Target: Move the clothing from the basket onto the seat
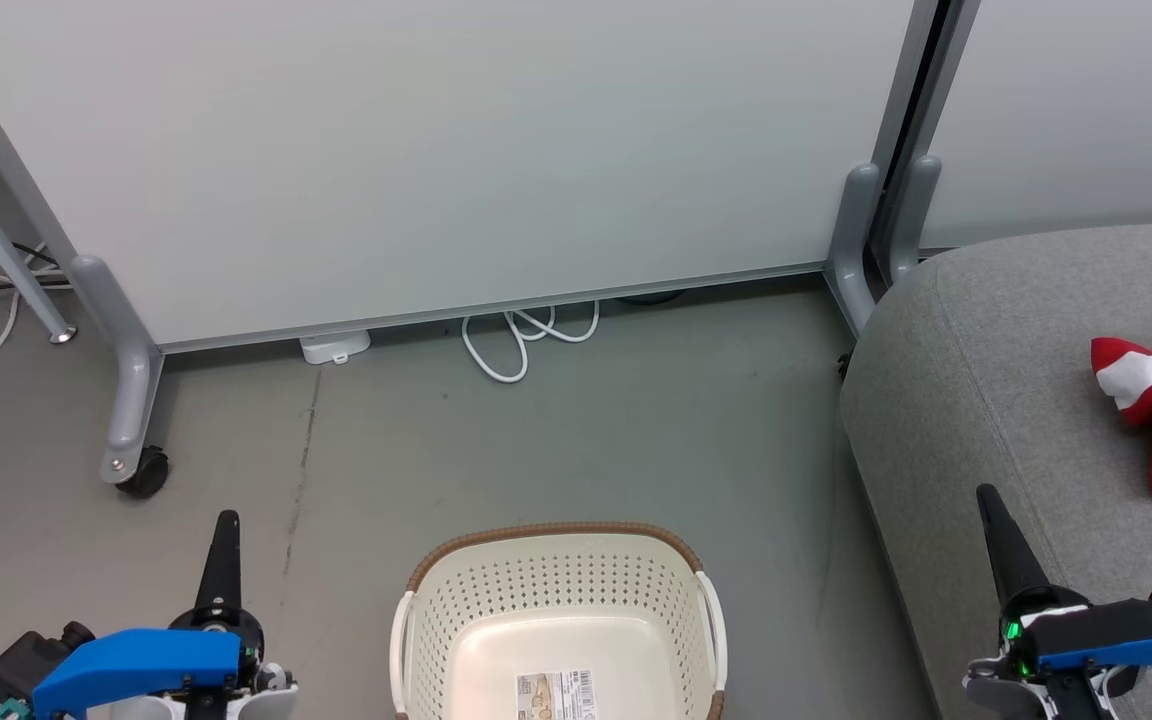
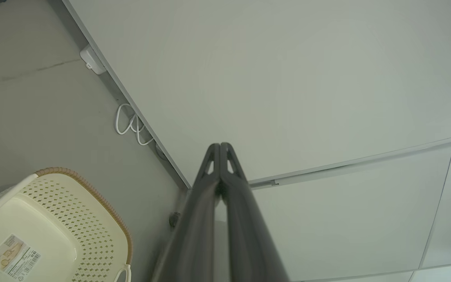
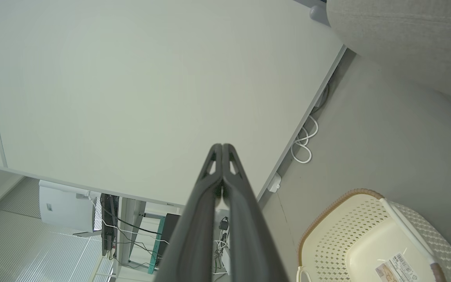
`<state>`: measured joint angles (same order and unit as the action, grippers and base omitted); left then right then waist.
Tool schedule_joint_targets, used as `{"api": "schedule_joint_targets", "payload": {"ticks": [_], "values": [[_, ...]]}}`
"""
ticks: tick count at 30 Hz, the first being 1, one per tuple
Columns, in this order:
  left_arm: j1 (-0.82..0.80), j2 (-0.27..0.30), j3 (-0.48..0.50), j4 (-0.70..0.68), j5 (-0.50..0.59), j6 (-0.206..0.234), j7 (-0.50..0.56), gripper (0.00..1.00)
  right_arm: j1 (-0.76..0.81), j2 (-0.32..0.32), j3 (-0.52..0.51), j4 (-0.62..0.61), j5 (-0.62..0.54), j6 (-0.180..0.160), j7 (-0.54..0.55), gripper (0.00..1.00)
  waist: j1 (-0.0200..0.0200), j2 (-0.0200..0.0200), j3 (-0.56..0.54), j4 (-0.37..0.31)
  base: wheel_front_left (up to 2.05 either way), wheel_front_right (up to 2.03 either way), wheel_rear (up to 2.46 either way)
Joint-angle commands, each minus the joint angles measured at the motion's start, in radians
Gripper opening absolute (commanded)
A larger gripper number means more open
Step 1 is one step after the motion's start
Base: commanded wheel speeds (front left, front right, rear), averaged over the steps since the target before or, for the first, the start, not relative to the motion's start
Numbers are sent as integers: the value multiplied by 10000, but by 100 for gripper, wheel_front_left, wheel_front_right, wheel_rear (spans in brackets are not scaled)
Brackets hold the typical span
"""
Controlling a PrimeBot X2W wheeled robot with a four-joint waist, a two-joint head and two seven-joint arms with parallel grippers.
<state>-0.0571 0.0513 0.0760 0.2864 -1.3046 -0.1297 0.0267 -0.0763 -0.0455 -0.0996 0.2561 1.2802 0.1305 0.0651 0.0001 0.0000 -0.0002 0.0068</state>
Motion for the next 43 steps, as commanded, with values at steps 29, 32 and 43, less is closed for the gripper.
{"api": "schedule_joint_targets", "payload": {"ticks": [29, 32, 43], "values": [[-475, -7, 304, -340, -2192, -15, 649, 0, -315, -69, -119, -121, 2392, 4, 375, 0, -1, 0, 21, -45, 0, 0, 0], [-494, -8, 316, -354, -2326, -16, 683, 0, -317, -69, -124, -122, 2515, 4, 404, 0, -1, 0, 23, -48, 0, 0, 0], [-567, -14, 396, -434, -2999, -17, 879, 0, -377, -74, -151, -128, 3241, 4, 498, 0, -1, 0, 31, -65, 0, 0, 0]]}}
